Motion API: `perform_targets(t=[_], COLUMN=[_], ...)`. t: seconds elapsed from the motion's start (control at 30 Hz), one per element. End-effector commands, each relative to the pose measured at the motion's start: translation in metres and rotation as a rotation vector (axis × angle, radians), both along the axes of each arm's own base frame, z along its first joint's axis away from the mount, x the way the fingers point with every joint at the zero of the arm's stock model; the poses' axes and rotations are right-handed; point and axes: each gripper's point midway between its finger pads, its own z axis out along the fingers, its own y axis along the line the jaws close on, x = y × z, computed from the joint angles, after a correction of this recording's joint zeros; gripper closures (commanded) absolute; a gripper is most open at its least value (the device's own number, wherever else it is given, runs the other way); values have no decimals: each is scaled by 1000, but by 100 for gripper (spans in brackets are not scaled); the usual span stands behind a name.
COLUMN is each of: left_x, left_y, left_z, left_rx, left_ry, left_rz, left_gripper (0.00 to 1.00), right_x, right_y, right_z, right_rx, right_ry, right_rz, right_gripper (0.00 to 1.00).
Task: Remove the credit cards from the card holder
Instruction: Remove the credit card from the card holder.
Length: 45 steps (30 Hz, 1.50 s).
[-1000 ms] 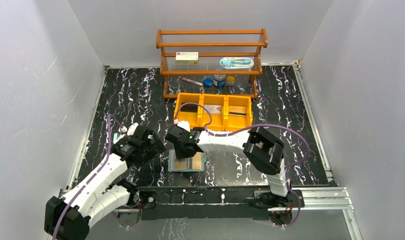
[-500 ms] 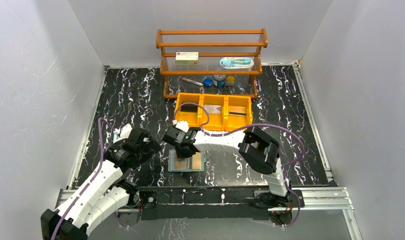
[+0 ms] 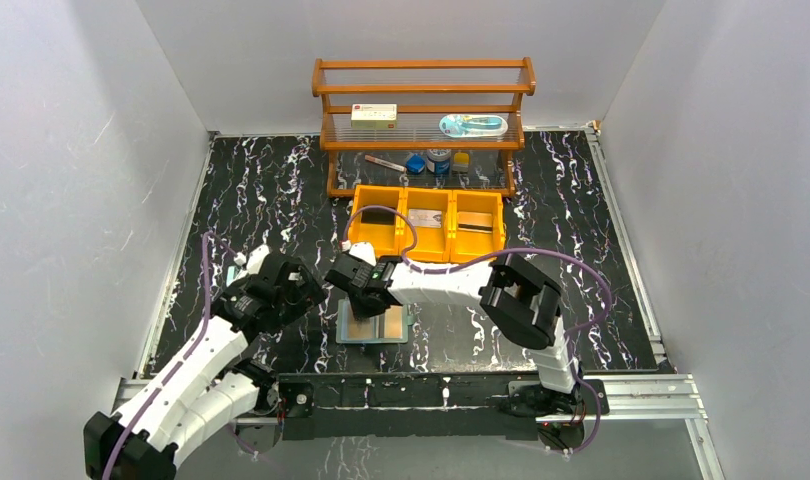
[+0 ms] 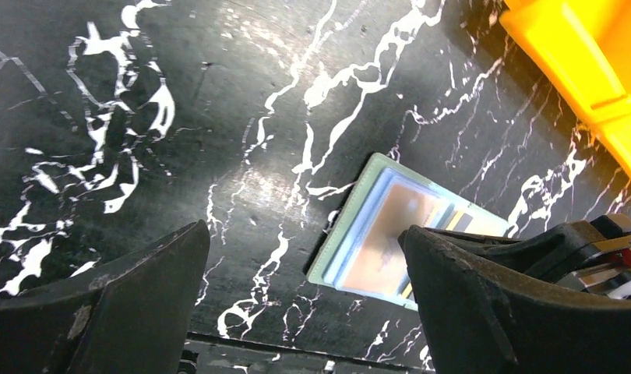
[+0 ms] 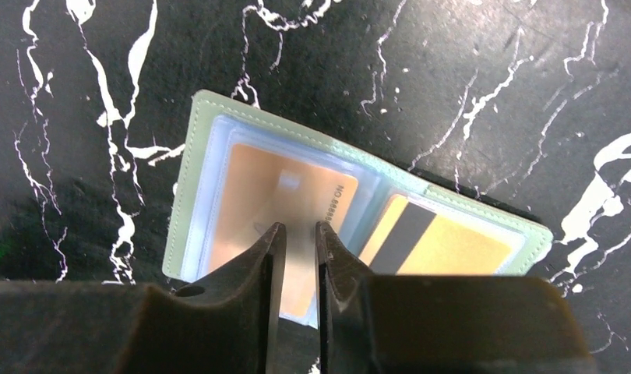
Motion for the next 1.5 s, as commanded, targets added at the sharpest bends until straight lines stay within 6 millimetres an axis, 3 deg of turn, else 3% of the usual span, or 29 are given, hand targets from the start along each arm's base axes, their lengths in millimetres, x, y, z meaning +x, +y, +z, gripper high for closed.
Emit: perform_targets(t=[0.0, 0.33, 0.5, 0.6, 0.73, 0.87, 0.97, 1.1, 1.27, 1.47], left_x=[7, -1, -5, -8, -11, -13, -12, -14, -18, -22], left_y=[-23, -76, -91, -96, -97, -76, -60, -63, -87, -88], left_z=[3, -17, -20, -25, -32, -40, -42, -46, -49, -54], left_rx=[-55, -249, -308, -338, -337, -238, -158, -176, -289, -303], left_ry=[-7, 86, 101, 122, 153, 179, 176, 184, 201, 218], left_rz=[-131, -367, -435, -456, -464, -398, -345, -367, -445, -440], left_gripper=[8, 34, 37, 42, 55, 55, 48, 48, 56, 60], right_x=[12, 7, 19, 20, 17, 13, 8, 2, -6, -13], right_y=[-9, -57, -83, -76, -47, -17, -1, 6, -5, -15], right_z=[26, -6, 1, 9, 29, 49, 54, 41, 15, -3], right_rx=[70, 11, 19, 72, 176, 312, 388, 417, 370, 335], right_ry=[-43, 54, 28, 48, 88, 123, 161, 226, 280, 331], right_rz=[-44, -92, -129, -105, -55, -27, -19, -46, -83, -109], right_gripper=[70, 72, 73, 72, 72, 71, 68, 65, 63, 64])
